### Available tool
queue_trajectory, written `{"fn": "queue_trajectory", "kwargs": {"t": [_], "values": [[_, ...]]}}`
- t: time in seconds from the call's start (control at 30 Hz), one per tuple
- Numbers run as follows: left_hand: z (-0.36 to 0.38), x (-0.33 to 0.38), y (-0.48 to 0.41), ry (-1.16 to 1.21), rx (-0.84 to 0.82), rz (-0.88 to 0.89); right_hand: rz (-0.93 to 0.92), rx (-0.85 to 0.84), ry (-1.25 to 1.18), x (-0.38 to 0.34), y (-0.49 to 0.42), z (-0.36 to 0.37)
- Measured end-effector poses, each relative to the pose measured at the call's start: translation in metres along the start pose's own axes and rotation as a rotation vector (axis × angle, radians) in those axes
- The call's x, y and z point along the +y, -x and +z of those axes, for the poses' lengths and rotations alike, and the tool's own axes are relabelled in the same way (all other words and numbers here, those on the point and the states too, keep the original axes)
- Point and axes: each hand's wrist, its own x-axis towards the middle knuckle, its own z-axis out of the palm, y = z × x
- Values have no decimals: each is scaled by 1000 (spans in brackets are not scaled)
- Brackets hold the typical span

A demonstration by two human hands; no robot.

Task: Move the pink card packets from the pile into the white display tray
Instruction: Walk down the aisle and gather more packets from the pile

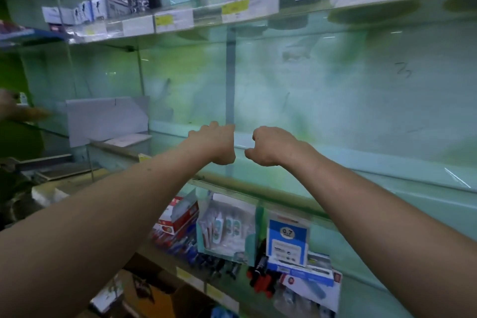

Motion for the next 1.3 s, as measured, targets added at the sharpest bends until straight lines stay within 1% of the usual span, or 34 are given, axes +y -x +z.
{"fn": "queue_trajectory", "kwargs": {"t": [0.13, 0.27, 0.67, 0.87, 1.03, 1.3], "values": [[3, -36, -17, 3, -5, 27, 25, -37, -3, -34, -23, 10], [10, -61, -34, 29, -68, 31, 43, -58, 24, -54, -43, 17], [26, -118, -91, 33, -34, -49, -97, -15, 19, -93, -108, 41], [37, -153, -117, 53, -62, -75, -98, -31, 39, -119, -137, 53], [48, -196, -138, 31, -80, -74, -72, -59, 25, -147, -165, 68], [59, -272, -169, 68, -102, -73, -96, -105, -30, -216, -205, 92]]}}
